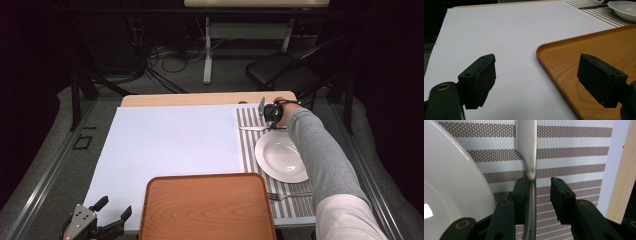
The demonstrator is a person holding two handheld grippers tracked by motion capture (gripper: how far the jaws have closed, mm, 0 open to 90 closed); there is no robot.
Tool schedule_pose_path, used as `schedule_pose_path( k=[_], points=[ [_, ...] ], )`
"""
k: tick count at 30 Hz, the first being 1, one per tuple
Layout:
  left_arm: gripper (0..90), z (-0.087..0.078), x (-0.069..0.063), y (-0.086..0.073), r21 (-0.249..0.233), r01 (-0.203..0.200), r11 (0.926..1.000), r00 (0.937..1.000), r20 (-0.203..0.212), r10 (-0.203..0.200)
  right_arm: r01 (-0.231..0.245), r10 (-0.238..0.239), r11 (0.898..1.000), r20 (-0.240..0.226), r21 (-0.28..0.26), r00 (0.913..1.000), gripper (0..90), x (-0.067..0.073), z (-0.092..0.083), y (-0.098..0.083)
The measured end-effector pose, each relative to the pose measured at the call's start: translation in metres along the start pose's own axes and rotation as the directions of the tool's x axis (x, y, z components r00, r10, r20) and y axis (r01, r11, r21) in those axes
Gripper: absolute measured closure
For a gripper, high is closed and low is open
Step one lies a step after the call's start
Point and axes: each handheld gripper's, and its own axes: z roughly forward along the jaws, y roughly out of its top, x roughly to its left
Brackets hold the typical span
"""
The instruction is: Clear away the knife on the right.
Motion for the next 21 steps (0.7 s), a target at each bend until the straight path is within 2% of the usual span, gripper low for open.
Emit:
schedule_pose_path(
  k=[1,3,4,5,6,7,8,9,13,17,19,21],
  points=[
    [15.5,0.0,0.0,0.0,0.0,0.0,1.0,1.0,0.0,0.0,-0.003,0.003,1.0,0.006,-0.02,1.0,67.5,0.001,0.004,-0.001],
    [15.6,-0.001,0.0,0.0,0.0,0.0,1.0,1.0,-0.001,0.0,0.013,-0.011,0.999,-0.023,0.049,0.9997,68.0,0.001,0.002,0.001],
    [15.6,-0.001,-0.001,0.0,-0.003,0.001,1.0,1.0,-0.004,-0.001,0.023,-0.021,0.998,-0.028,0.057,0.9994,68.1,0.001,0.003,0.001],
    [15.5,-0.001,-0.001,0.0,-0.003,0.001,1.0,1.0,-0.004,-0.001,0.001,-0.001,0.999,0.012,-0.032,0.9999,68.7,0.004,0.011,-0.003],
    [15.5,-0.001,-0.001,0.0,-0.003,0.001,1.0,1.0,-0.004,-0.001,0.004,-0.004,0.999,0.01,-0.032,0.9999,69.4,0.004,0.011,-0.003],
    [15.5,-0.001,0.0,0.0,-0.005,0.002,1.0,1.0,-0.004,-0.002,0.011,-0.01,0.999,-0.018,0.033,0.9998,69.7,0.003,0.008,-0.003],
    [15.5,-0.001,0.0,0.0,-0.005,0.002,1.0,1.0,-0.004,-0.002,0.016,-0.014,0.998,-0.028,0.062,0.9995,69.8,0.003,0.007,-0.002],
    [15.6,-0.001,0.0,-0.001,-0.004,0.002,1.0,1.0,-0.004,-0.002,0.028,-0.026,0.997,-0.031,0.067,0.9992,70.2,0.002,0.007,-0.002],
    [15.6,-0.001,0.0,-0.001,-0.001,0.002,1.0,1.0,-0.005,-0.002,0.015,-0.014,0.999,-0.014,0.038,0.9998,71.4,0.002,0.009,-0.004],
    [15.6,-0.001,0.0,0.0,-0.002,0.001,1.0,1.0,-0.003,-0.001,0.037,-0.036,0.998,-0.021,0.053,0.9991,73.1,0.002,0.013,-0.005],
    [15.5,-0.001,0.0,0.0,-0.004,0.001,1.0,1.0,-0.004,-0.001,0.02,-0.018,0.998,-0.027,0.058,0.9995,73.2,0.003,0.012,-0.005],
    [15.6,-0.001,0.0,-0.001,-0.003,0.001,1.0,1.0,-0.006,-0.001,0.025,-0.024,0.999,-0.022,0.042,0.9995,74.1,0.003,0.013,-0.006]
  ],
)
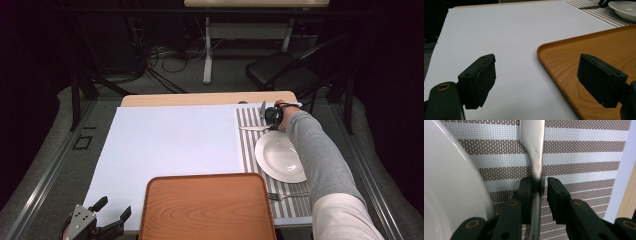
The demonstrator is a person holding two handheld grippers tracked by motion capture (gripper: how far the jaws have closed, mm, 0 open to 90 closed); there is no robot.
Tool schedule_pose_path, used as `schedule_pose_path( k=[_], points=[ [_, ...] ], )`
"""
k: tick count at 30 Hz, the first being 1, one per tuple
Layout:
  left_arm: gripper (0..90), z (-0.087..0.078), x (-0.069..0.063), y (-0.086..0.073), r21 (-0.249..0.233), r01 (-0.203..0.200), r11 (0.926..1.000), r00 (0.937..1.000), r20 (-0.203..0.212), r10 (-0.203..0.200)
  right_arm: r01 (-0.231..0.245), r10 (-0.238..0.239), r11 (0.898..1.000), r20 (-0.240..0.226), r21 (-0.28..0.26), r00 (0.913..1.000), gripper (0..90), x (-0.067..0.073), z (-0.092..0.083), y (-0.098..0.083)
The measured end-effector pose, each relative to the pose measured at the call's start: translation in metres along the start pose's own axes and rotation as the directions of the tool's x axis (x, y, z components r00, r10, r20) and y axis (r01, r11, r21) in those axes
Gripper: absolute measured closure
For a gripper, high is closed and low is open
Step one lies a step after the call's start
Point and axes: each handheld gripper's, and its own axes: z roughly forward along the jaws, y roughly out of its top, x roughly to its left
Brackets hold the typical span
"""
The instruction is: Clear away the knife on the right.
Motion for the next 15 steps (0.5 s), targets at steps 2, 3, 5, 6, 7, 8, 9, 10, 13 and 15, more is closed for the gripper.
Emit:
schedule_pose_path(
  k=[2,3,5,6,7,8,9,10,13,15],
  points=[
    [15.5,-0.0001,0.0004,-0.0001,-0.001,0.002,1.0,1.0,0.002,-0.002,0.003,-0.003,1.0,-0.003,-0.002,1.0,74.5,-0.0005,-0.0002,-0.0006],
    [15.6,-0.0002,0.0004,0.0,-0.002,0.002,1.0,1.0,0.002,-0.002,0.001,-0.001,1.0,-0.007,0.0,1.0,75.6,-0.0004,-0.0005,-0.0009],
    [15.6,-0.0001,0.0003,0.0,-0.001,0.001,1.0,1.0,0.003,-0.001,-0.008,0.008,1.0,-0.01,-0.006,0.9999,76.0,0.0004,0.0001,-0.0015],
    [15.6,0.0001,0.0003,-0.0001,-0.001,0.002,1.0,1.0,0.003,-0.002,-0.009,0.009,1.0,-0.009,-0.01,0.9999,76.1,0.0007,0.0004,-0.0016],
    [15.6,0.0002,0.0003,-0.0001,-0.001,0.002,1.0,1.0,0.003,-0.002,-0.008,0.008,1.0,-0.007,-0.013,0.9999,76.1,0.0007,0.0006,-0.0017],
    [15.6,0.0003,0.0003,0.0,-0.001,0.002,1.0,1.0,0.003,-0.002,-0.008,0.008,1.0,-0.008,-0.013,0.9999,76.6,0.0008,0.0006,-0.0017],
    [15.6,0.0002,0.0002,0.0001,-0.001,0.002,1.0,1.0,0.003,-0.002,-0.005,0.005,1.0,-0.009,-0.014,1.0,77.1,0.0007,0.0006,-0.0017],
    [15.5,0.0002,0.0002,0.0001,-0.001,0.002,1.0,1.0,0.003,-0.002,-0.005,0.005,1.0,-0.009,-0.014,1.0,77.1,0.0007,0.0006,-0.0017],
    [15.6,-0.0001,-0.0001,0.0003,-0.002,0.002,1.0,1.0,0.003,-0.002,0.01,-0.01,1.0,-0.013,-0.014,0.9999,79.1,0.0006,0.001,-0.0012],
    [15.6,-0.0002,-0.0002,0.0002,-0.001,0.001,1.0,1.0,0.003,-0.001,0.011,-0.011,1.0,-0.009,-0.018,0.9999,79.1,0.0009,0.0017,-0.0008]
  ],
)
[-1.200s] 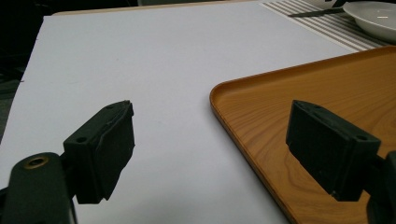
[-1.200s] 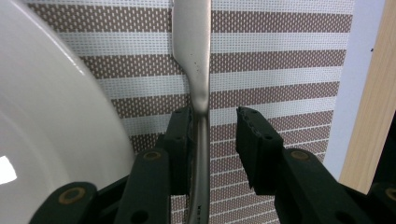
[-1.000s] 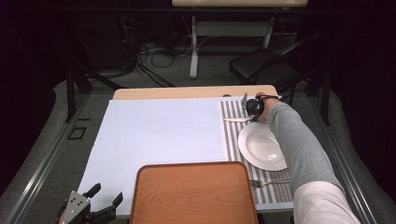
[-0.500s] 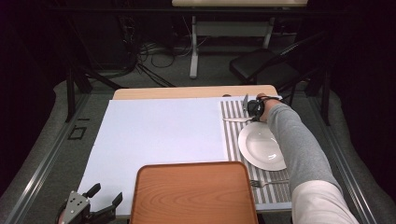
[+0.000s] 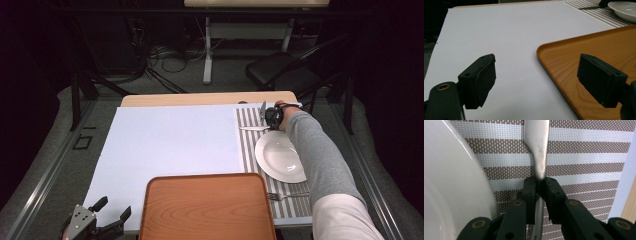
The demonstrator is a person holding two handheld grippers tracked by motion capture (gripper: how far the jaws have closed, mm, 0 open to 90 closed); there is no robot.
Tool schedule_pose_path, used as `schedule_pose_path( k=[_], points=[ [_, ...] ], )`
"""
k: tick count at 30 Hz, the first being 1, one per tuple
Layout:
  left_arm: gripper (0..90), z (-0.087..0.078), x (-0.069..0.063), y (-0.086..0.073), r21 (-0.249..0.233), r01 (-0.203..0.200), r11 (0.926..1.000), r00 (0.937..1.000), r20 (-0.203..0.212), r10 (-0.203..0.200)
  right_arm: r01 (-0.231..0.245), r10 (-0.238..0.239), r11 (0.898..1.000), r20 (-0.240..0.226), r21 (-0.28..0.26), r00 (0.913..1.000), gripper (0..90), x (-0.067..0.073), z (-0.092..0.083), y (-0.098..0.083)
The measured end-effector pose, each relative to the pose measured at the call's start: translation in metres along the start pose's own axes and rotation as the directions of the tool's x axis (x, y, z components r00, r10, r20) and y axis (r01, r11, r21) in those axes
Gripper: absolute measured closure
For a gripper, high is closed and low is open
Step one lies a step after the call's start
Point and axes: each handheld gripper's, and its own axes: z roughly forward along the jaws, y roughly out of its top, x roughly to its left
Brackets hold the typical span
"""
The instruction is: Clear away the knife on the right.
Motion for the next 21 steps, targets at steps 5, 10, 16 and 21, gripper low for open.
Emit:
schedule_pose_path(
  k=[5,10,16,21],
  points=[
    [15.6,0.0002,0.0002,0.0,-0.001,0.0,1.0,1.0,0.002,0.0,0.009,-0.009,1.0,0.003,0.016,1.0,79.6,0.0006,-0.0017,0.0005],
    [15.6,0.0006,0.0001,0.0001,0.002,0.0,1.0,1.0,0.003,0.0,0.016,-0.016,1.0,0.018,0.003,0.9997,79.7,0.0028,-0.0008,0.0001],
    [15.6,0.0005,0.0002,0.0002,0.004,0.0,1.0,1.0,0.002,0.0,0.026,-0.026,1.0,0.021,0.018,0.9994,79.8,0.0028,-0.002,0.0012],
    [15.6,0.0004,0.0004,0.0002,0.002,0.001,1.0,1.0,0.003,-0.001,0.014,-0.015,0.999,0.023,0.038,0.9996,79.8,0.0033,-0.0049,0.0037]
  ],
)
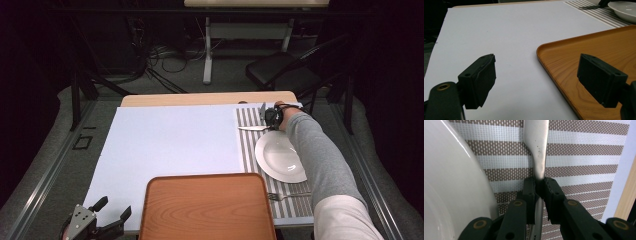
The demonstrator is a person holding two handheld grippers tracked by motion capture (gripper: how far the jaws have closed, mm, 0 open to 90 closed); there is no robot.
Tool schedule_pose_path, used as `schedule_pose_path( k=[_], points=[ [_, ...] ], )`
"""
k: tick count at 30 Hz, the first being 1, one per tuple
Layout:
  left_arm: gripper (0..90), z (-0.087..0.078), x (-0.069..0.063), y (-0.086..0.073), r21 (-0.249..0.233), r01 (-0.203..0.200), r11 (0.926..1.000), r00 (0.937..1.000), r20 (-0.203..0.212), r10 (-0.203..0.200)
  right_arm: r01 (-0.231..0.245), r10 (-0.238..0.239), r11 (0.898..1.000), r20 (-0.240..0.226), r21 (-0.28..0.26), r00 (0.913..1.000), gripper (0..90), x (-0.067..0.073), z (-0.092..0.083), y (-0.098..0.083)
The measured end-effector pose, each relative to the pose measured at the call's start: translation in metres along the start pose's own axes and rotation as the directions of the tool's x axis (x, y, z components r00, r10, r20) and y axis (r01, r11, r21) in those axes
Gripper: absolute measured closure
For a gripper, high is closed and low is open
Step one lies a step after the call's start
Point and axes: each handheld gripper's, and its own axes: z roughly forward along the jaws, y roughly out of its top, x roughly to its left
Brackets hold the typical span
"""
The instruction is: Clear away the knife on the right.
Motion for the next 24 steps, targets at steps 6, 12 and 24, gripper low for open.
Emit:
schedule_pose_path(
  k=[6,12,24],
  points=[
    [15.6,0.0,0.0,0.0,-0.002,0.0,1.0,1.0,-0.001,0.0,-0.005,0.007,0.999,0.049,-0.042,0.9988,79.8,0.002,-0.004,0.003],
    [15.6,0.001,0.0,0.001,-0.005,-0.002,1.0,1.0,0.003,0.002,0.014,-0.01,0.999,0.089,-0.041,0.996,79.8,0.006,-0.013,0.005],
    [15.6,0.007,0.0,0.004,-0.007,-0.008,0.9999,0.9998,0.017,0.008,0.038,-0.034,0.999,0.182,-0.021,0.9827,79.8,0.021,-0.036,0.003]
  ],
)
